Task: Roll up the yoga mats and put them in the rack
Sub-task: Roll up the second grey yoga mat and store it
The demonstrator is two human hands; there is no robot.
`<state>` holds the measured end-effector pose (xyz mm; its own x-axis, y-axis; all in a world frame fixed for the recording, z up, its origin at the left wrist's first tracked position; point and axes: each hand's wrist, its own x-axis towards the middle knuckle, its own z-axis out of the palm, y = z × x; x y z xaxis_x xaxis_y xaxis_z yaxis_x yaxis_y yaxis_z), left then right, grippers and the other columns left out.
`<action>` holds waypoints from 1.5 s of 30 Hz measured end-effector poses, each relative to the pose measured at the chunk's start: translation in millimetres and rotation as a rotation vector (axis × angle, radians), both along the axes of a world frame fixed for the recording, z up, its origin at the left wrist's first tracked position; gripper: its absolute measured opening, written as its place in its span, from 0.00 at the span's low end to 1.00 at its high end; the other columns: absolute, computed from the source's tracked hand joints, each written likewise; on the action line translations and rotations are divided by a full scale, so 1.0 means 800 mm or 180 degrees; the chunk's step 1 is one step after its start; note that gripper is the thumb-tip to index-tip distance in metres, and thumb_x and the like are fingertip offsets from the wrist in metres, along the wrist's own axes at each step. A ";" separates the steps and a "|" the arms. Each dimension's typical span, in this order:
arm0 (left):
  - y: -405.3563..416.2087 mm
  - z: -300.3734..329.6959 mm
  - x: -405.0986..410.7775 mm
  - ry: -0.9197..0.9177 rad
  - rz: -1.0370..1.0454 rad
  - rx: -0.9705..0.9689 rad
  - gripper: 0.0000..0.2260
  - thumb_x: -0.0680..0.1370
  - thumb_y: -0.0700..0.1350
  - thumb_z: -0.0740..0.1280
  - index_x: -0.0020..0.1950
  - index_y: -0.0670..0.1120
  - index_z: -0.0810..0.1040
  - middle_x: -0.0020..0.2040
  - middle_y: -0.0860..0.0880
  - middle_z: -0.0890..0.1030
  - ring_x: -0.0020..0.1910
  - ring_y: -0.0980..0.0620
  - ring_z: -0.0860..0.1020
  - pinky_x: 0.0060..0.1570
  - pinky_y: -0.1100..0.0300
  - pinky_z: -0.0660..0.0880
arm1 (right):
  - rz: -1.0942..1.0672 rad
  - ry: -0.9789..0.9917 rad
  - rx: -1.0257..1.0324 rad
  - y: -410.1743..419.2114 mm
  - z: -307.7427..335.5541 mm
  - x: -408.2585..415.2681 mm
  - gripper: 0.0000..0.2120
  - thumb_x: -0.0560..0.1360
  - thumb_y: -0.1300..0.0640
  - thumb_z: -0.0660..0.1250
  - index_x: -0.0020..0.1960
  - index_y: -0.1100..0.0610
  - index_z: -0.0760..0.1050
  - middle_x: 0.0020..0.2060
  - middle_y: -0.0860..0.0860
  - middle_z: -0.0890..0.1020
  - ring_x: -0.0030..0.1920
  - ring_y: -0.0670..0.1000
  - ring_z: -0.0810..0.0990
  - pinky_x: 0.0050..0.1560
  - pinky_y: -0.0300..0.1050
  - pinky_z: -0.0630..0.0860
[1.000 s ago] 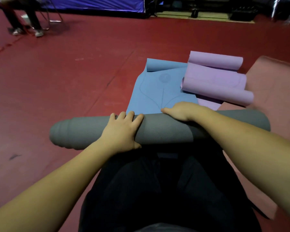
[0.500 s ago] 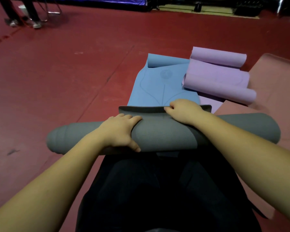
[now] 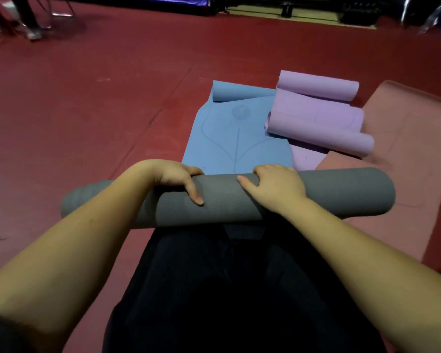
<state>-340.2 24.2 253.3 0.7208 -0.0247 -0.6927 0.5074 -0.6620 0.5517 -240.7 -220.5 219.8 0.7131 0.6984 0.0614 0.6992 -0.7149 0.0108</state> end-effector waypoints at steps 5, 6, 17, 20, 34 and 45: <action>0.000 -0.005 -0.018 -0.0903 -0.0052 0.0554 0.39 0.56 0.64 0.75 0.67 0.56 0.76 0.61 0.59 0.77 0.60 0.56 0.75 0.61 0.56 0.71 | 0.0092 0.0127 0.0019 0.011 -0.004 0.013 0.30 0.77 0.30 0.47 0.44 0.53 0.76 0.45 0.52 0.81 0.50 0.57 0.78 0.47 0.50 0.65; -0.001 -0.007 -0.024 -0.1167 -0.0119 0.0783 0.40 0.57 0.67 0.72 0.67 0.56 0.75 0.62 0.59 0.74 0.62 0.56 0.73 0.63 0.54 0.70 | 0.0106 0.0147 0.0018 0.013 -0.004 0.014 0.30 0.77 0.30 0.47 0.43 0.53 0.75 0.44 0.51 0.81 0.49 0.57 0.78 0.46 0.50 0.65; -0.074 -0.069 -0.079 -0.2116 -0.0754 0.3451 0.56 0.56 0.69 0.77 0.77 0.46 0.63 0.73 0.36 0.67 0.68 0.31 0.68 0.64 0.34 0.65 | -0.0151 0.0626 -0.0279 0.028 0.000 0.032 0.35 0.75 0.28 0.45 0.52 0.53 0.80 0.53 0.53 0.82 0.55 0.58 0.79 0.49 0.49 0.70; -0.077 -0.059 -0.072 -0.1843 -0.0795 0.3563 0.54 0.64 0.69 0.72 0.80 0.48 0.50 0.76 0.37 0.61 0.70 0.34 0.64 0.68 0.38 0.61 | -0.0207 0.0748 -0.0333 0.030 0.007 0.032 0.36 0.76 0.28 0.45 0.55 0.53 0.80 0.56 0.54 0.82 0.57 0.58 0.78 0.51 0.50 0.70; -0.090 0.014 -0.102 -0.1988 -0.0909 0.3108 0.49 0.62 0.74 0.67 0.77 0.53 0.56 0.65 0.48 0.73 0.60 0.44 0.73 0.58 0.47 0.70 | -0.0161 0.1229 -0.0673 0.014 0.067 0.016 0.37 0.78 0.30 0.46 0.67 0.56 0.76 0.69 0.57 0.74 0.67 0.58 0.72 0.67 0.52 0.67; -0.072 0.004 -0.093 -0.1300 -0.0717 0.2062 0.51 0.58 0.75 0.71 0.76 0.57 0.59 0.67 0.51 0.74 0.64 0.46 0.72 0.61 0.49 0.72 | -0.0099 0.1952 -0.0966 0.028 0.056 0.018 0.34 0.79 0.31 0.50 0.72 0.54 0.71 0.74 0.55 0.69 0.72 0.56 0.68 0.70 0.50 0.62</action>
